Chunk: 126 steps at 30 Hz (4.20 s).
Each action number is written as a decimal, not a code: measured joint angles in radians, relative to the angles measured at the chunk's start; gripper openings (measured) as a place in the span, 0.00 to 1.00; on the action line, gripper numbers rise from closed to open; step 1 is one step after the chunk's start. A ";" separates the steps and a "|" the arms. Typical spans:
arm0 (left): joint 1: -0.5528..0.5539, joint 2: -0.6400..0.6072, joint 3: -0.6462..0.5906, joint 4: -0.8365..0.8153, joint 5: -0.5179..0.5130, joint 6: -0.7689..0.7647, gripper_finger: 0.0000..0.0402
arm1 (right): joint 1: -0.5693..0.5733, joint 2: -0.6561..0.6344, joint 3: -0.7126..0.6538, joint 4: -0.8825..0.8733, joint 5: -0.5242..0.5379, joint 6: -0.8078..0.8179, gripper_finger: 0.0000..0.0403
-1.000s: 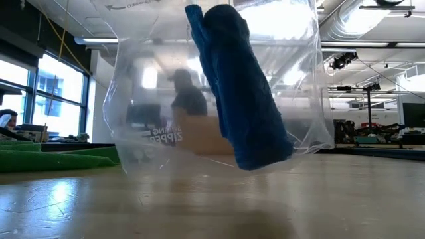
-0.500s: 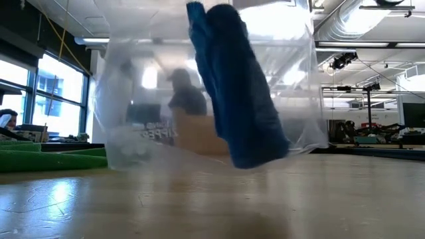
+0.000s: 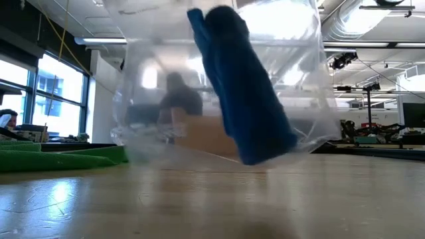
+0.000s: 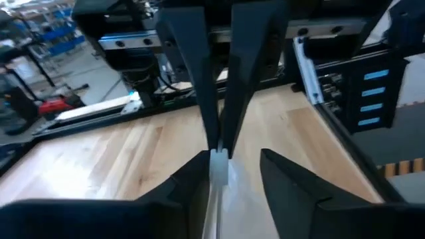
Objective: Roll bandage
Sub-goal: Close the transparent zip bag with the rolled blue bandage, then put the transparent zip bag with the rolled green bandage into the yellow bin
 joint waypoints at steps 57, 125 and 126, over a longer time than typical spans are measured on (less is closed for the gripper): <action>-0.210 -0.305 -0.002 -0.991 -0.069 -0.539 0.30 | 0.034 -0.010 0.000 0.001 0.015 0.003 0.00; 1.143 -0.252 0.127 -0.683 0.321 -0.650 0.00 | 0.216 -0.119 0.000 -0.272 0.191 0.315 0.27; 1.143 -0.252 0.101 -0.664 0.298 -0.668 0.00 | 0.212 -0.119 0.000 -0.272 0.195 0.314 0.27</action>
